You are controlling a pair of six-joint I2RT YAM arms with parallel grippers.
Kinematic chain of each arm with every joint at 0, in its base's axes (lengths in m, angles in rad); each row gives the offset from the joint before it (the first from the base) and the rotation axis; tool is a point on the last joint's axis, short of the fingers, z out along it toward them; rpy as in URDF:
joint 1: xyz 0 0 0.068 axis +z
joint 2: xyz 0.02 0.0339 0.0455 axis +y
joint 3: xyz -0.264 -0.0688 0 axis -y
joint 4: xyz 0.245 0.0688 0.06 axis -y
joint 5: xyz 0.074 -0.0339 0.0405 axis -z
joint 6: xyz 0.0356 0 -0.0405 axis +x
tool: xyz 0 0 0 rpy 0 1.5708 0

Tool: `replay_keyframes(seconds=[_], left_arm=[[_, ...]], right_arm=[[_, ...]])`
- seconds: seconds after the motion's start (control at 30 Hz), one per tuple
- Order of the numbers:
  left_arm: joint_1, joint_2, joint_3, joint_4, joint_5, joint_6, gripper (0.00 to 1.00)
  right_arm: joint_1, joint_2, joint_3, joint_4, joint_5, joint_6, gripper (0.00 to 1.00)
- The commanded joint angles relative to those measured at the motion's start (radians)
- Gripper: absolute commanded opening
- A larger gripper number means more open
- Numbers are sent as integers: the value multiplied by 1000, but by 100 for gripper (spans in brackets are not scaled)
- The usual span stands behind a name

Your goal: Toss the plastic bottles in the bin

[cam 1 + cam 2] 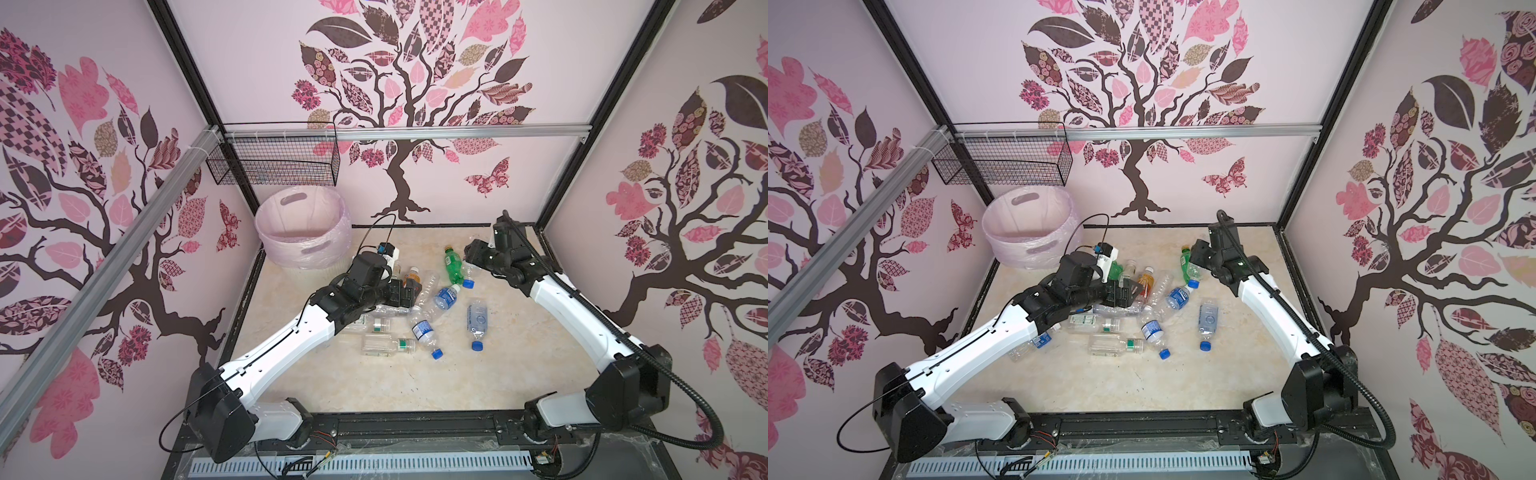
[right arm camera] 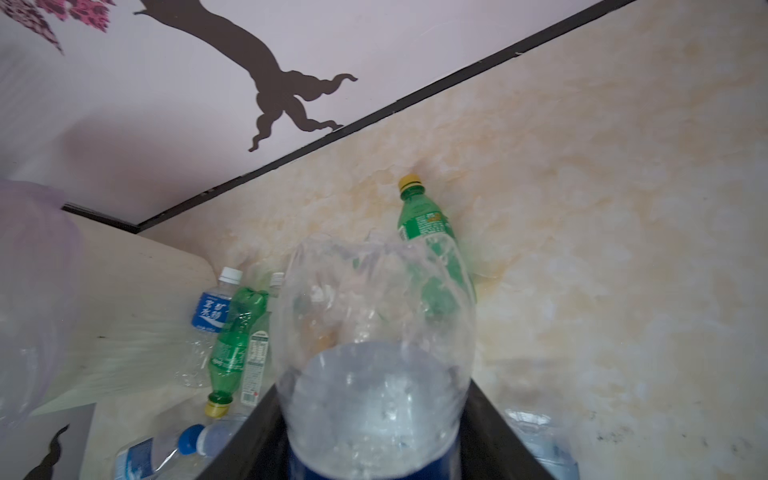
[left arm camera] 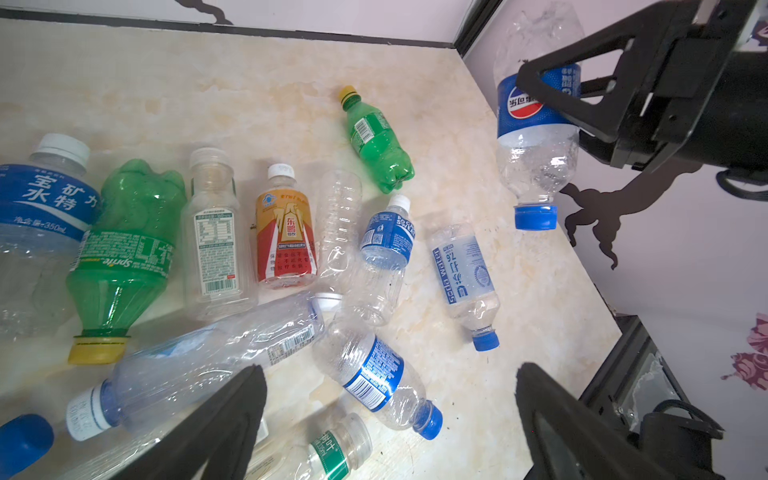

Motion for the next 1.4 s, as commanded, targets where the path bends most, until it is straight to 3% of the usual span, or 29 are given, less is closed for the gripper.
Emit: replay_keyframes(seconds=[0.0, 0.5, 0.67, 0.77, 1.1, 1.2, 1.37], left_arm=[[-1, 21, 31, 60, 41, 15, 97], [0, 114, 112, 148, 102, -11, 97], [3, 110, 111, 145, 58, -5, 97], [9, 125, 118, 141, 52, -11, 87], [37, 178, 145, 158, 84, -66, 75], [41, 185, 151, 165, 84, -75, 66], [52, 198, 151, 170, 105, -98, 42]], right_arm=[[30, 37, 87, -15, -73, 53, 57], [175, 156, 264, 46, -197, 123, 57], [181, 181, 284, 71, -227, 142, 57], [184, 189, 301, 73, -233, 141, 57], [183, 191, 310, 75, -244, 144, 57], [183, 189, 305, 82, -247, 148, 57], [183, 188, 296, 94, -253, 153, 57]])
